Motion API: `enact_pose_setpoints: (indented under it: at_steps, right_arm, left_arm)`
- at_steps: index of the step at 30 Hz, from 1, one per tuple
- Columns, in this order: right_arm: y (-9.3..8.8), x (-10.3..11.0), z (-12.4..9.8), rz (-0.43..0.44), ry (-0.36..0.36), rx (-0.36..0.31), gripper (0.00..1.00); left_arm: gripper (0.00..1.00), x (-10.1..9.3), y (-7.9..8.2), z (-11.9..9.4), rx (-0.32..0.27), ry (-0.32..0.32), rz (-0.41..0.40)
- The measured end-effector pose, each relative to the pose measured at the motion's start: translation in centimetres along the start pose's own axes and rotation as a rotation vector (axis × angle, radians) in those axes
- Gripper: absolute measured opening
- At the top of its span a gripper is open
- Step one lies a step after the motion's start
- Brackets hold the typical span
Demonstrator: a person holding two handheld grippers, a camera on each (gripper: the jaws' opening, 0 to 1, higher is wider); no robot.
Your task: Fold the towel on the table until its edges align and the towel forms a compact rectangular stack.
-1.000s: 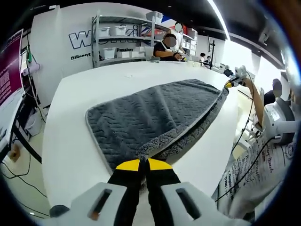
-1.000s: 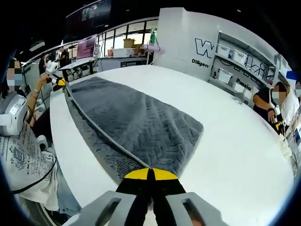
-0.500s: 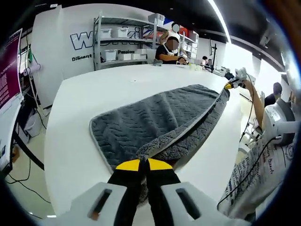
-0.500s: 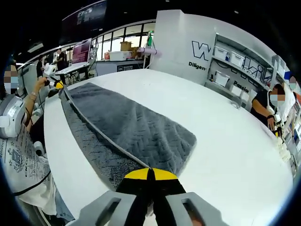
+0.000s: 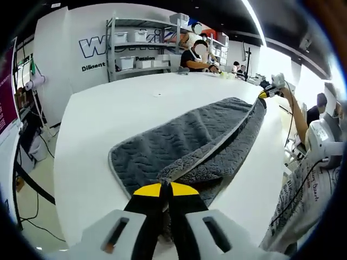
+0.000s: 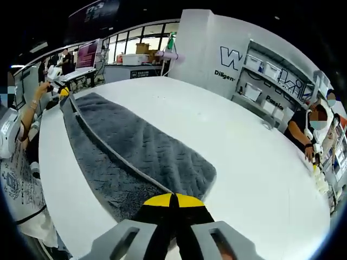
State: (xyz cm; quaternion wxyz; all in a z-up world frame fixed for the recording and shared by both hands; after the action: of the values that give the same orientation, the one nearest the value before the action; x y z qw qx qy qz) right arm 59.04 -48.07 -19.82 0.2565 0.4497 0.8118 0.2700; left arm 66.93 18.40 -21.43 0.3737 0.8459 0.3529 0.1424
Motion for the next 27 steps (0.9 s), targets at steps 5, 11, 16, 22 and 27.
enact_pose_setpoints:
  at_steps: [5,11,16,22,27]
  right_arm:
    - [0.7,-0.7,1.2,0.008,0.000,0.001,0.00]
    - [1.8,-1.5,1.8,-0.010,-0.021,0.015,0.00]
    - [3.0,-2.3,2.2,-0.026,-0.042,0.008,0.00]
    - [3.9,-3.1,3.3,-0.040,-0.044,0.020,0.00]
    - [4.7,-3.7,4.2,-0.054,-0.054,0.024,0.00]
  left_arm:
    - [0.05,0.4,0.6,0.4,-0.004,0.000,-0.003]
    - [0.05,1.2,1.7,0.8,-0.003,0.007,0.007]
    - [0.05,2.2,2.4,1.4,-0.006,0.017,0.007]
    - [0.05,3.0,3.1,2.1,0.006,0.035,0.014]
    - [0.05,3.8,4.0,2.3,-0.002,0.051,0.017]
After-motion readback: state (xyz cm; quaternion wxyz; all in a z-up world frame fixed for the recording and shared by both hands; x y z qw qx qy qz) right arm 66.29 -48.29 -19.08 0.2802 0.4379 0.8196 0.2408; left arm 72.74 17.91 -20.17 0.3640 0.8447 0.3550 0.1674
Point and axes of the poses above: the point that each gripper's makers call its tool centre point, and the gripper's own axes: z roughly forward along the fingers, x roughly to its left, y roughly out of its top, the point moved 5 cm from there along -z, roughly backward along the fingers, and after that the axes turned 6 degrees about x, right-handed, at the moved point
